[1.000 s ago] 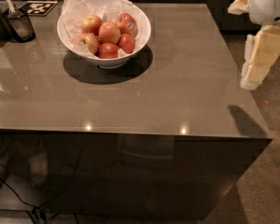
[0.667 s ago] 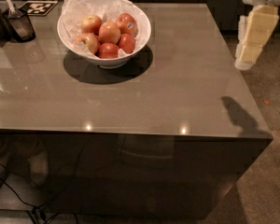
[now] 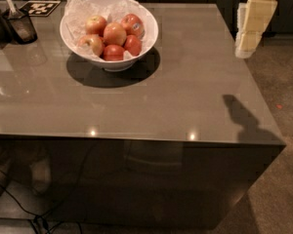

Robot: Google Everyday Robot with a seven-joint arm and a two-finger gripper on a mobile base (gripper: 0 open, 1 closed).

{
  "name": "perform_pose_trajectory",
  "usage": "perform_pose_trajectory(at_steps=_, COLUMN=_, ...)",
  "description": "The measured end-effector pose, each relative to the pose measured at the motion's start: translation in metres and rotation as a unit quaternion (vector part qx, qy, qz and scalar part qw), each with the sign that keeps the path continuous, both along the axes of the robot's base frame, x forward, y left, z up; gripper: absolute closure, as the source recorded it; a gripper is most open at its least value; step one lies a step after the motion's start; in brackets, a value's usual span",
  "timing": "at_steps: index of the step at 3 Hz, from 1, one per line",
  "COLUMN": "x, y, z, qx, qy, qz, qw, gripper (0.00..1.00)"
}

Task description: Pick apple from white bowl

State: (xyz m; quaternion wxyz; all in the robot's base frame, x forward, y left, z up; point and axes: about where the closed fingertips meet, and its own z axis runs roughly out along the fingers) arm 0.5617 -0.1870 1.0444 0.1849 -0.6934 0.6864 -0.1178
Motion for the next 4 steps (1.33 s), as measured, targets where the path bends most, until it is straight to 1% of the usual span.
perform_pose_trajectory(at_steps=1, x=0.032, y=0.036, z=0.009, qx=-0.042, qy=-0.018, qz=0.051, qw=0.9976, gripper=0.0)
perform_pose_trajectory(at_steps=2, x=0.067, y=0.083, z=0.01, qx=-0.082, qy=-0.027, qz=0.116, qw=0.9895, gripper=0.0)
perform_pose_trajectory(at_steps=3, x=0.099, y=0.12, z=0.01, qx=-0.121, qy=-0.045, qz=0.165, qw=0.9777, gripper=0.0)
perform_pose_trajectory(at_steps=4, x=0.106, y=0.128, z=0.013, qx=-0.116, qy=-0.061, qz=0.17, qw=0.9766, gripper=0.0)
